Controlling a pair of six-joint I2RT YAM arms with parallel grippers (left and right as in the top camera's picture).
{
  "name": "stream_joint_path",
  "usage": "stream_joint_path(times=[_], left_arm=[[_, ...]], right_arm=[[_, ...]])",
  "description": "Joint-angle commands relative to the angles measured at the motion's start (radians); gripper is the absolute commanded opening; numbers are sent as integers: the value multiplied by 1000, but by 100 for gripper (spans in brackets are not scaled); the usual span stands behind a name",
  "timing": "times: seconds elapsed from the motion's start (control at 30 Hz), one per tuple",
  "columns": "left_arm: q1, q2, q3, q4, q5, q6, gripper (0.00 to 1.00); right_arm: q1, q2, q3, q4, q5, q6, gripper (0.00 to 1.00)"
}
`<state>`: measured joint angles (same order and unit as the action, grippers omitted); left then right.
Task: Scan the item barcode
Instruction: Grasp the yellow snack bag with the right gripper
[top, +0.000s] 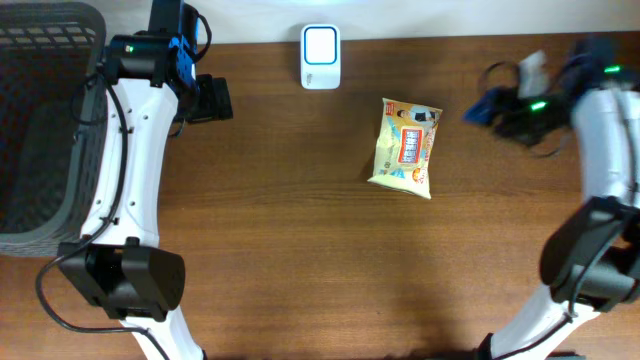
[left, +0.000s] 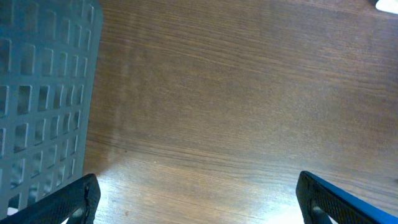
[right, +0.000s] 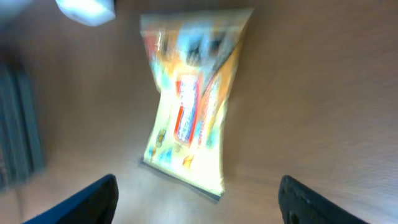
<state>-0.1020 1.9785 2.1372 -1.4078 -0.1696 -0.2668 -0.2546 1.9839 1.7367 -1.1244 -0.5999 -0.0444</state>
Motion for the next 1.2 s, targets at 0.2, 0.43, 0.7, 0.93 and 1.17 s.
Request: stream_joint_path(times=[0.2,0.43,0.7,0.93,1.17], left_arm=[[6,-8,4,2,-8,-10,99],[6,-8,4,2,-8,-10,99],[6,-8,4,2,-8,-10,99],[6,-8,4,2,-8,-10,99],[6,-8,4,1,-8,-10,99]], right_arm=[[359,25,-496,484,299,368,81],[329,6,-90,28,299,208,92],[313,18,-288,112,406,221,98],[313,20,-460,468,339,244,93],[313,19,-458,566,342,246,4]])
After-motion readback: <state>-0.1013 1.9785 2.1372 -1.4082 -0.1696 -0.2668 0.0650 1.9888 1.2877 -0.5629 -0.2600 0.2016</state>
